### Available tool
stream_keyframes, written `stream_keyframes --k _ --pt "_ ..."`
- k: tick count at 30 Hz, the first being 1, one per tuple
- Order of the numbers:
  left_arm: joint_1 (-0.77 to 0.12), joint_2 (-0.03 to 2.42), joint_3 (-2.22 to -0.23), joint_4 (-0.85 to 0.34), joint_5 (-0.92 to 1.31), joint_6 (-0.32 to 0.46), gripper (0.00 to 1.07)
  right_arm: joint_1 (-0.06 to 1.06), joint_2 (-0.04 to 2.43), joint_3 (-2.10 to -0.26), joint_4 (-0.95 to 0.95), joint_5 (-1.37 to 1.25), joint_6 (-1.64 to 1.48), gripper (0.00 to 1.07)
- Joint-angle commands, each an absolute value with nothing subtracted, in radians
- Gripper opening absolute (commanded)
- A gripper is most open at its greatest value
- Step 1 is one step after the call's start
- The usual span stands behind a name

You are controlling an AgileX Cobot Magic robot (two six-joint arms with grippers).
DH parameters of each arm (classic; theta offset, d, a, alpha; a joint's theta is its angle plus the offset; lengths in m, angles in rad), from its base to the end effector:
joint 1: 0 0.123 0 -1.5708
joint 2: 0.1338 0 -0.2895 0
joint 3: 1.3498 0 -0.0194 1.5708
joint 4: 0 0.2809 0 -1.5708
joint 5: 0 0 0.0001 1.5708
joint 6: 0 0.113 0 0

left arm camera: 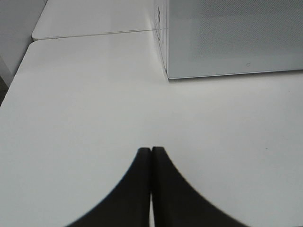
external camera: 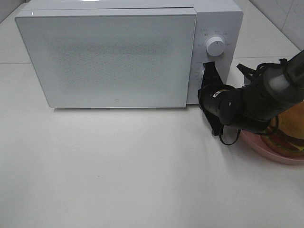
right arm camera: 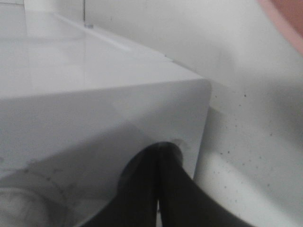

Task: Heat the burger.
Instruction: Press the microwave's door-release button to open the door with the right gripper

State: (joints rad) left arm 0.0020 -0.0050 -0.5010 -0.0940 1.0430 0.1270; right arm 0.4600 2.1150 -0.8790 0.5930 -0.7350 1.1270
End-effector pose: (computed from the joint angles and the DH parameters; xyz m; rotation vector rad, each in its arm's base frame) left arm 0.0365 -0.0091 0.2844 0.1296 2.0130 -0.0301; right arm 0.3825 0.1423 0.0493 1.3535 1.6757 0.8624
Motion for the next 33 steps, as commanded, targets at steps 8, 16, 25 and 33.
stream_keyframes --k 8,16,25,33 --pt "0.004 -0.026 -0.499 -0.098 1.038 0.127 0.0 0.43 2.119 -0.942 0.492 -0.941 1.133 0.0" --pt "0.004 -0.026 -0.499 -0.098 1.038 0.127 0.0 0.43 2.065 -0.9 0.496 -0.887 1.133 0.0" --pt "0.004 -0.026 -0.499 -0.098 1.038 0.127 0.0 0.433 1.977 -0.781 0.492 -0.839 1.133 0.0" --pt "0.004 -0.026 -0.499 -0.098 1.038 0.127 0.0 0.433 1.891 -0.672 0.431 -0.834 1.11 0.0"
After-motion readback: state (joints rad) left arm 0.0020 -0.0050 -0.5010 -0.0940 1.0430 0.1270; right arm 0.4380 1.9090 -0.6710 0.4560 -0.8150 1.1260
